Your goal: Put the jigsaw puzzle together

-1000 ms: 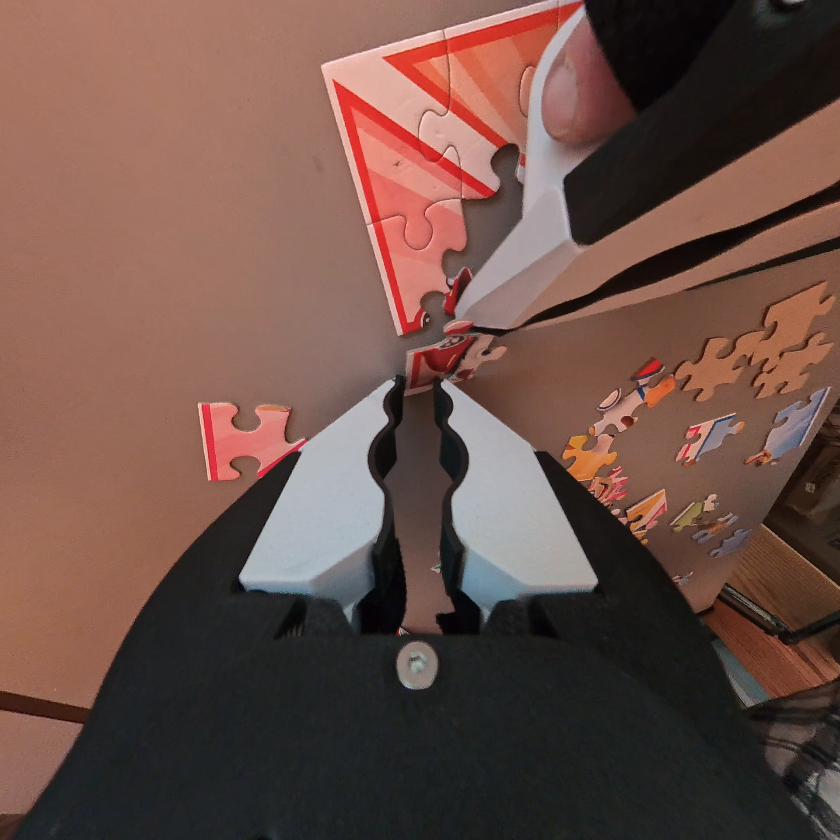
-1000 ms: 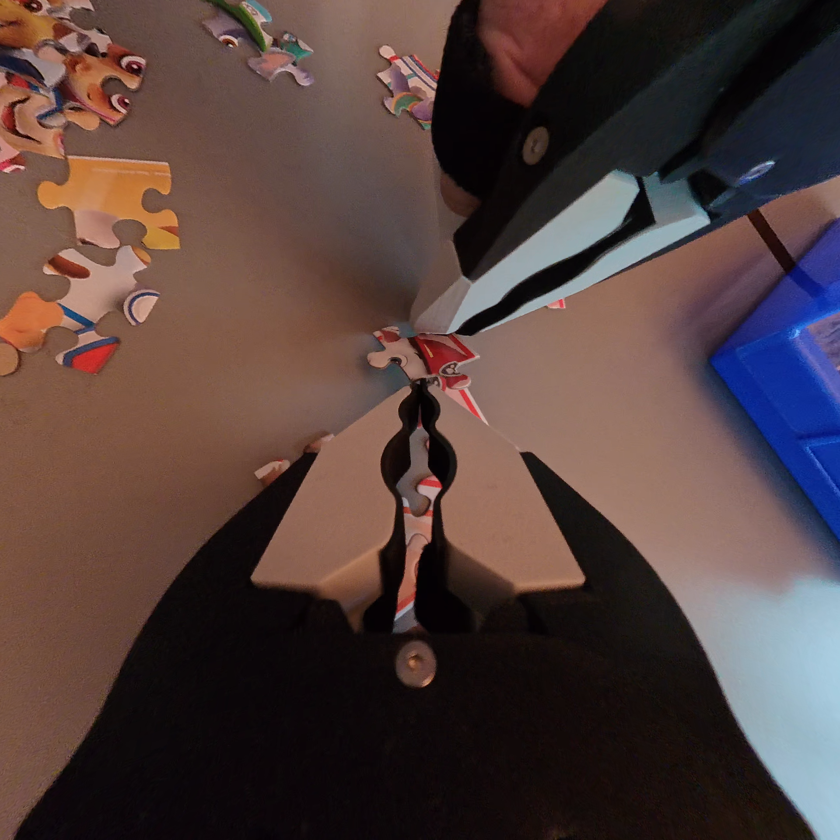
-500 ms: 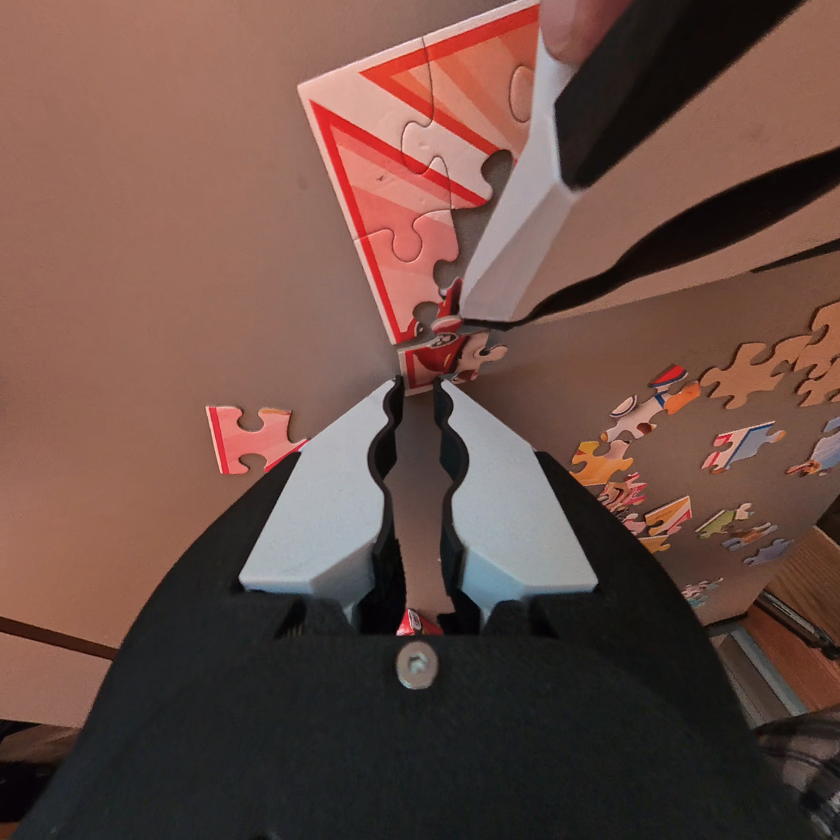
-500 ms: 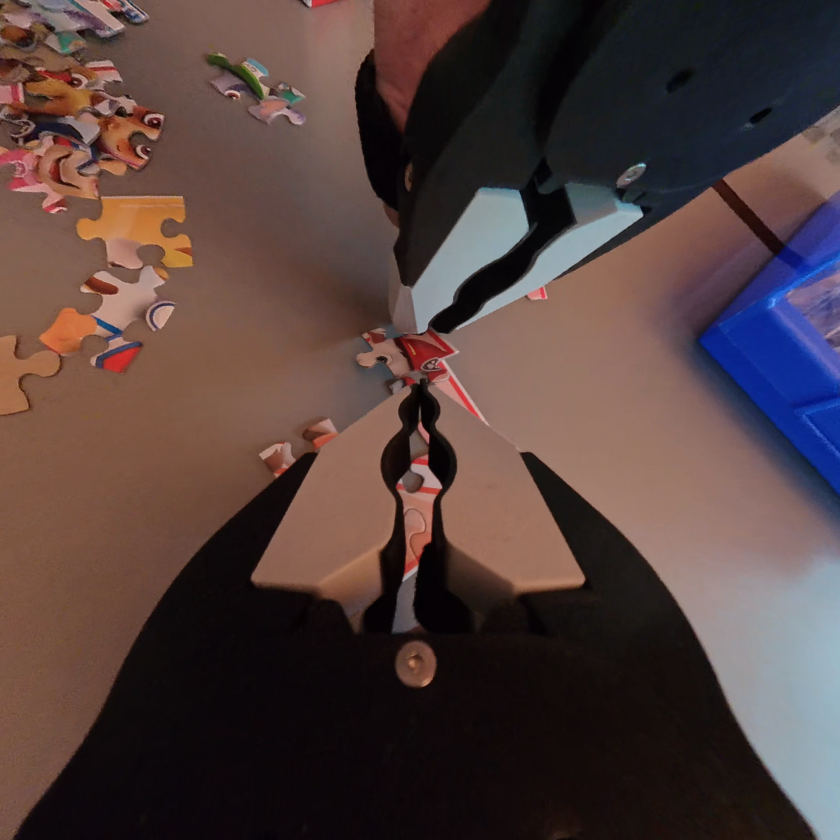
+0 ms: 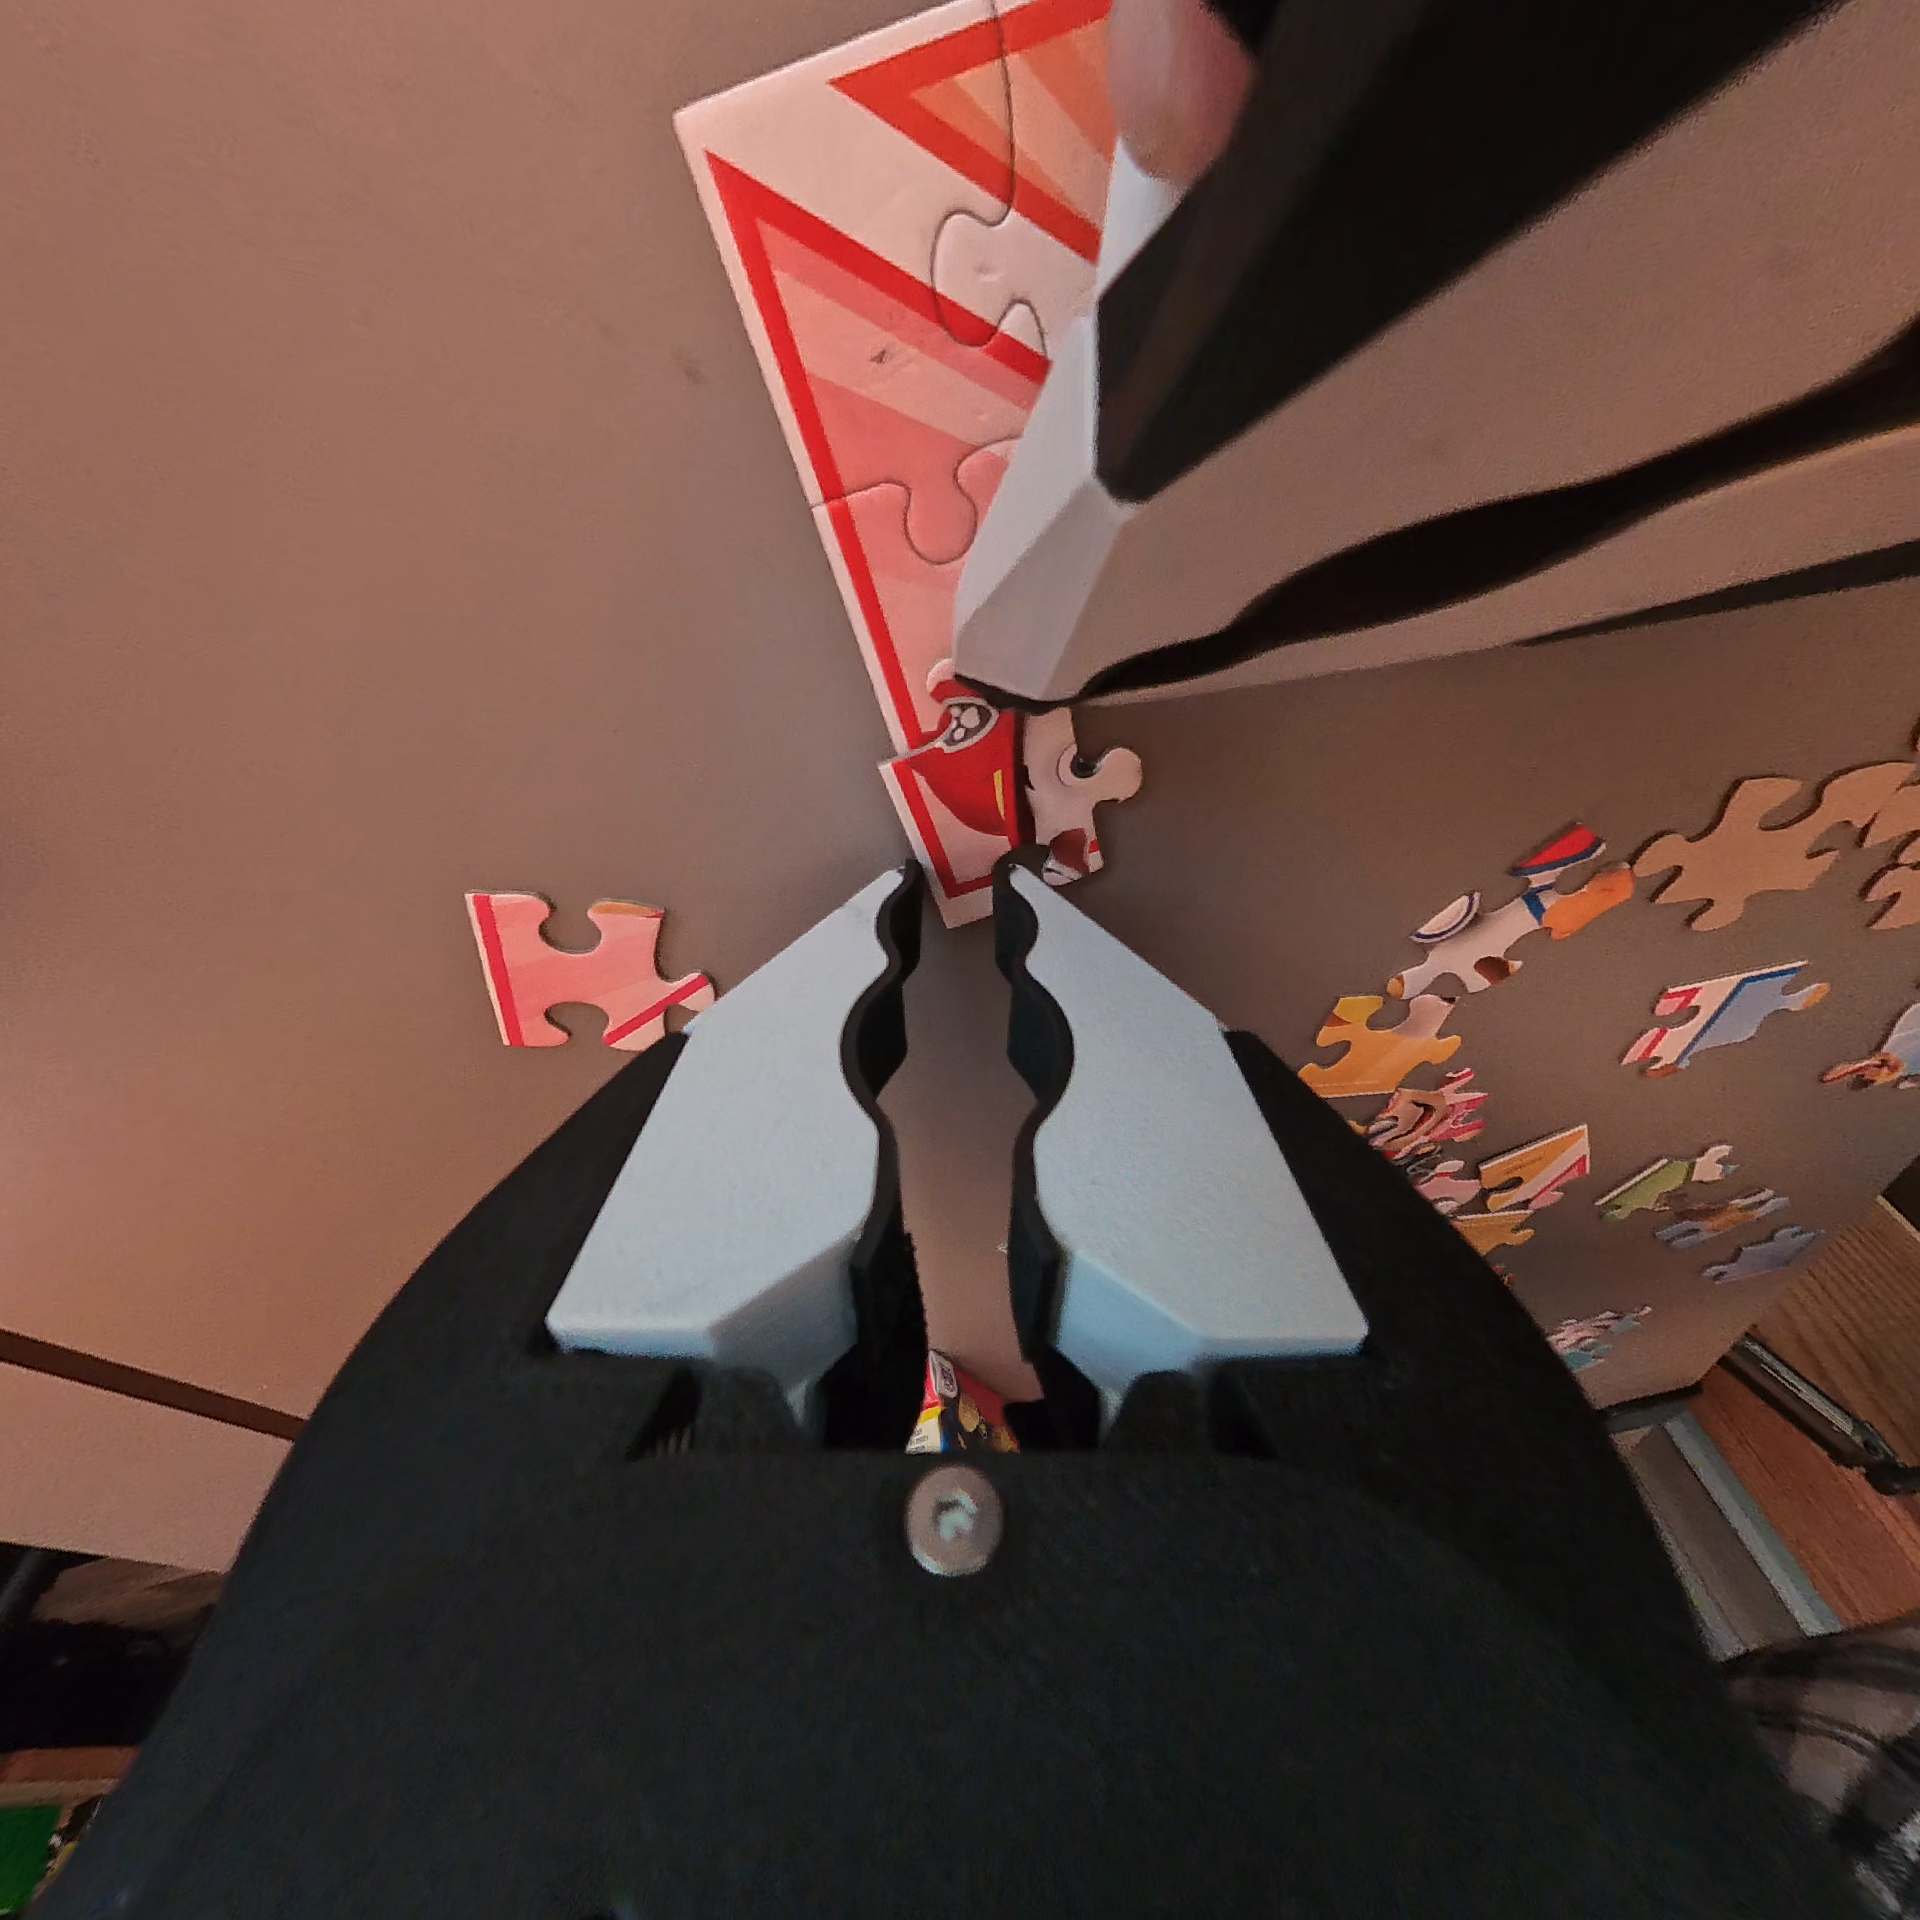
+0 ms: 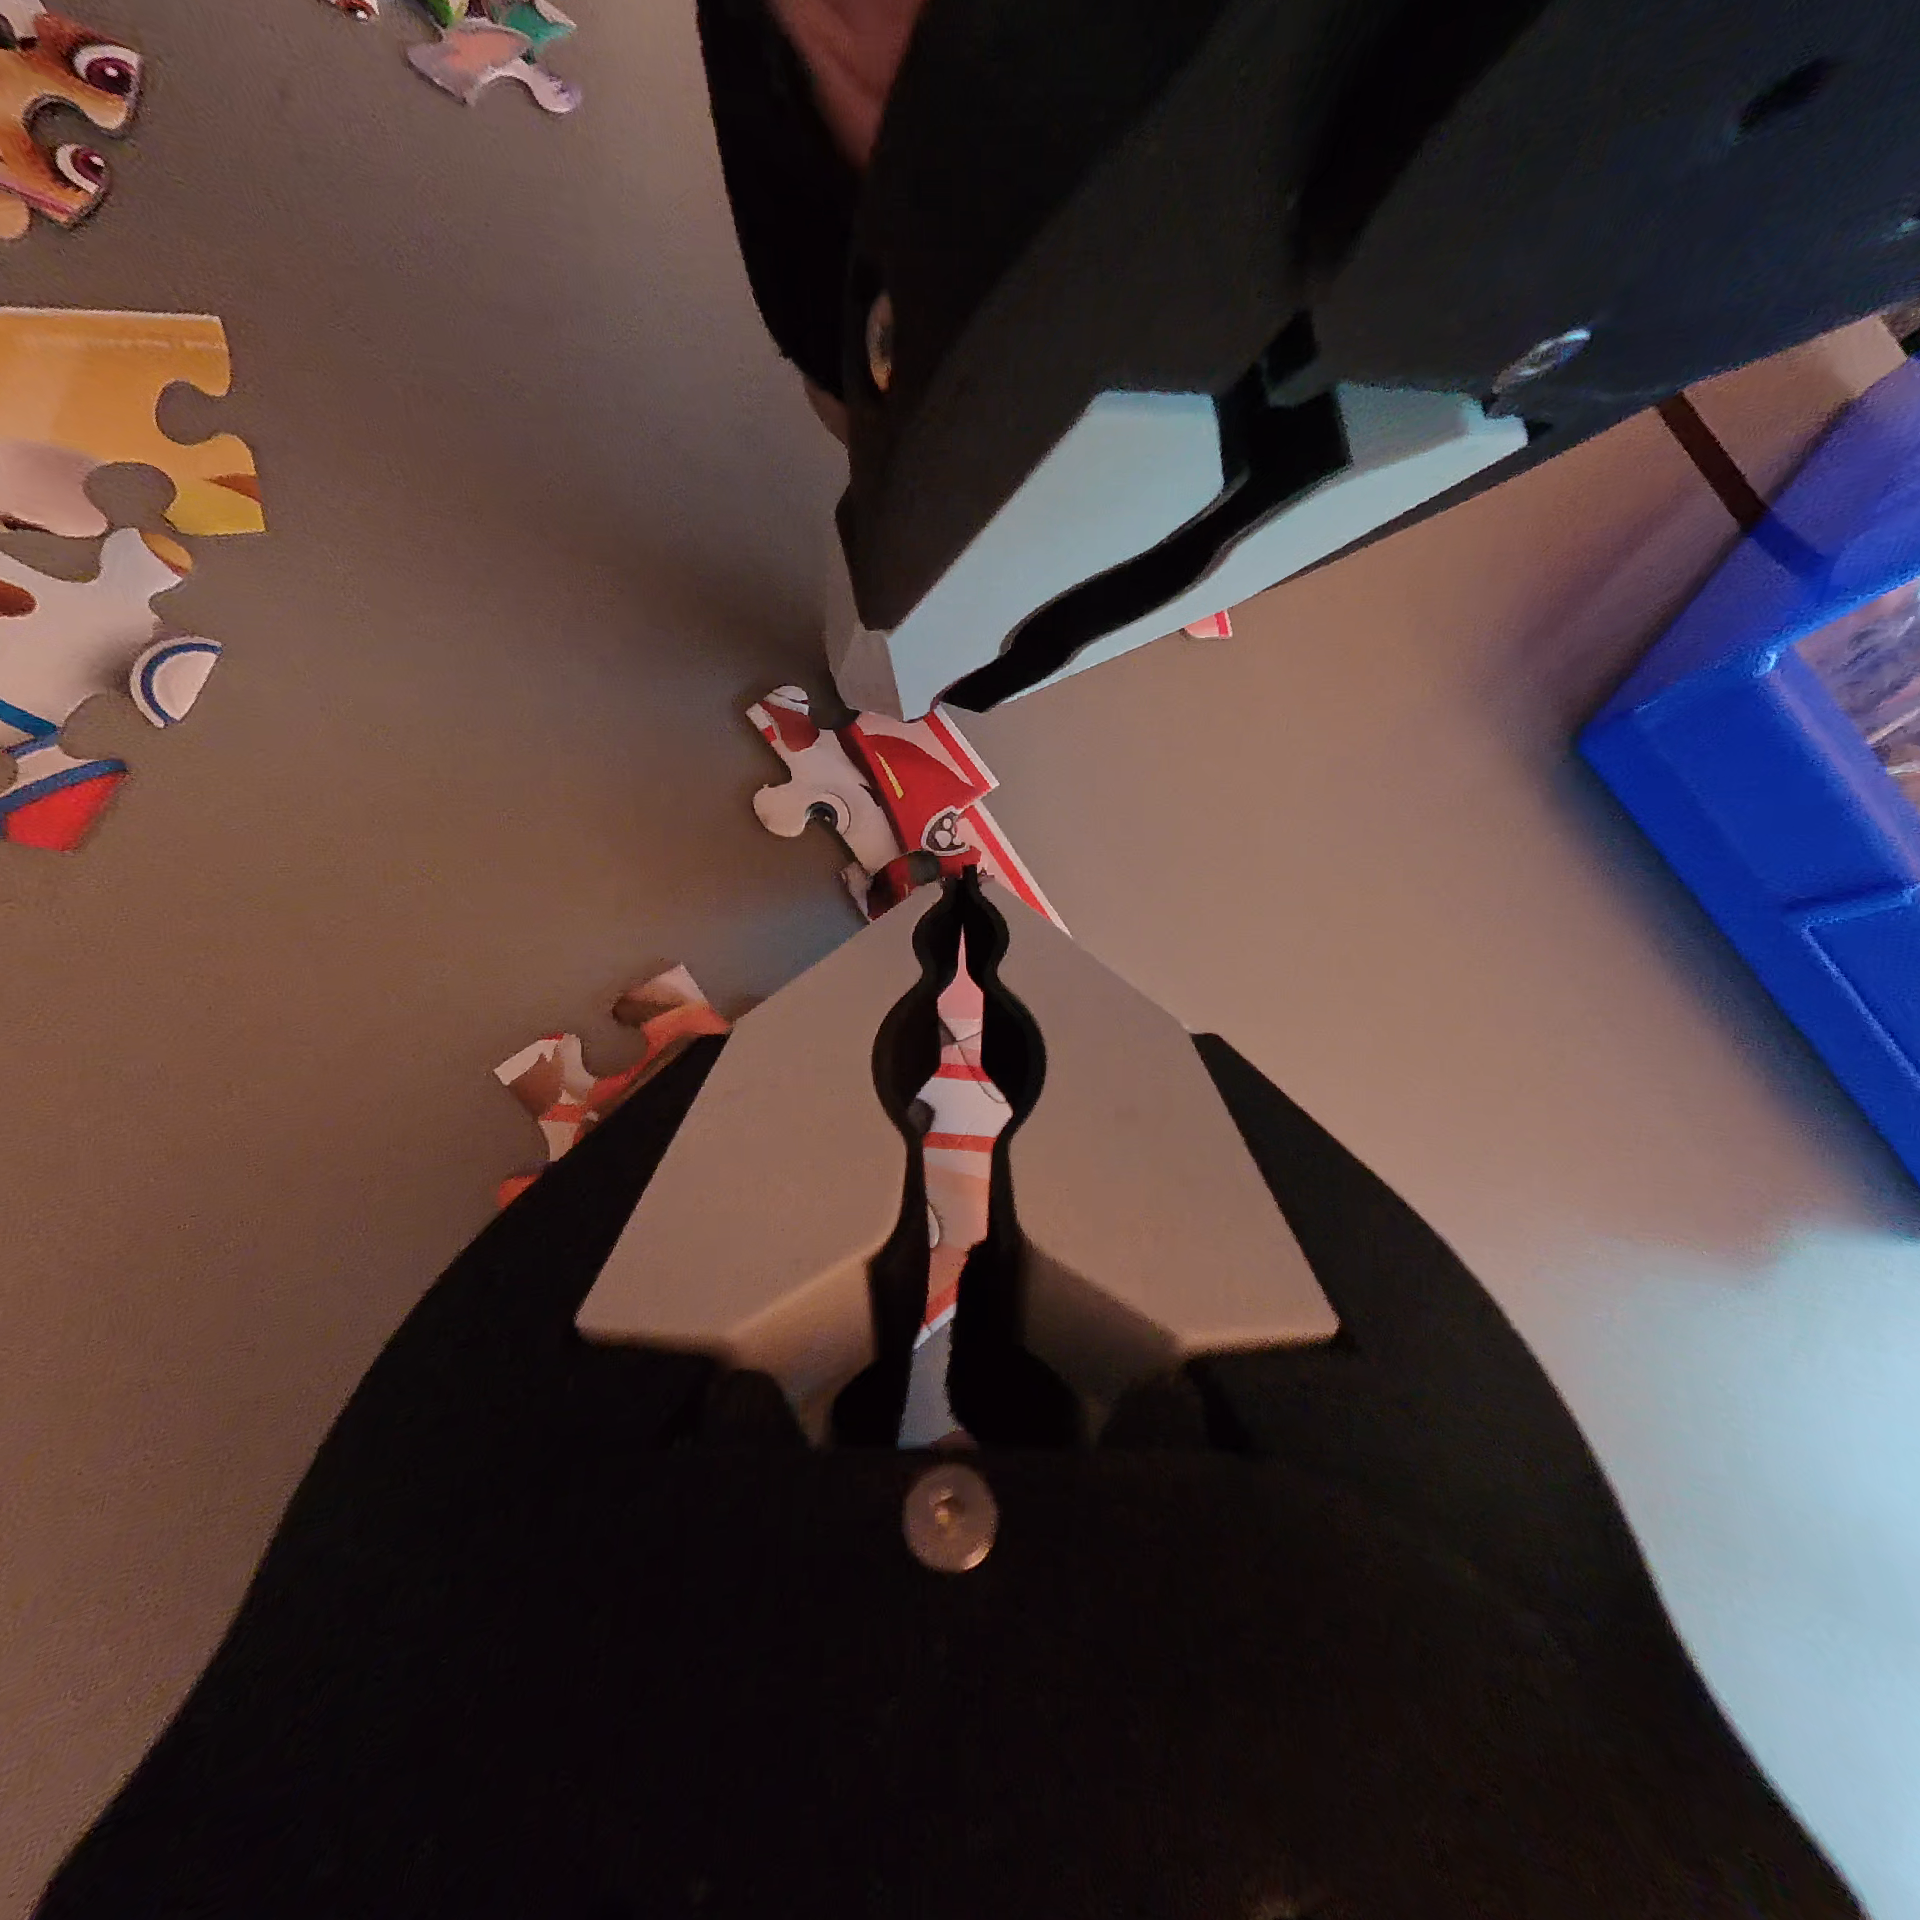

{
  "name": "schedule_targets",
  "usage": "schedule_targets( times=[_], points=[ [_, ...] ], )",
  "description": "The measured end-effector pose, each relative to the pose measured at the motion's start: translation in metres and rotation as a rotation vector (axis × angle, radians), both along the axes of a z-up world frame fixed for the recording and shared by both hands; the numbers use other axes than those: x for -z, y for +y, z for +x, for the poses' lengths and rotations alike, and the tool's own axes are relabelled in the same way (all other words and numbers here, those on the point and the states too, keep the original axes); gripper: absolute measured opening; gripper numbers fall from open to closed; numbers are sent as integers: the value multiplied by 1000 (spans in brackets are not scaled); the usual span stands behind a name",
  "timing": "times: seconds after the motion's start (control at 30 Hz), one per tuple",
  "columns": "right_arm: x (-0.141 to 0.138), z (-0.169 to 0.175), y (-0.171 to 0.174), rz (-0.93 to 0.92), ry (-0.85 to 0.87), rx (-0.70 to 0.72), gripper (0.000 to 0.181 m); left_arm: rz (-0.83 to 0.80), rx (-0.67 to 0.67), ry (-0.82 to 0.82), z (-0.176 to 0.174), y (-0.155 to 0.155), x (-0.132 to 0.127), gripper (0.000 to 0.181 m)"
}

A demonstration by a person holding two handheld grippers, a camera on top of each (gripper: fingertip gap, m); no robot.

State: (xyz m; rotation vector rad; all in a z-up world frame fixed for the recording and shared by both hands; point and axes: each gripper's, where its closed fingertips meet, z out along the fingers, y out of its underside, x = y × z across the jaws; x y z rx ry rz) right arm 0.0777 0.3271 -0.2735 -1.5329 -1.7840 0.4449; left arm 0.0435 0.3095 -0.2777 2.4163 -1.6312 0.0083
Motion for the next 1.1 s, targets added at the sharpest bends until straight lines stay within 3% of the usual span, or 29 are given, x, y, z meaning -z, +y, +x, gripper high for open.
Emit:
schedule_targets(
  times=[0.63,1.1],
  points=[
    [-12,0,-4,5,64,-26,0,58,13,-8,0,-2,1,12],
    [1,-7,-6,9,10,-28,0,77,40,-3,-2,0,1,10]
  ],
)
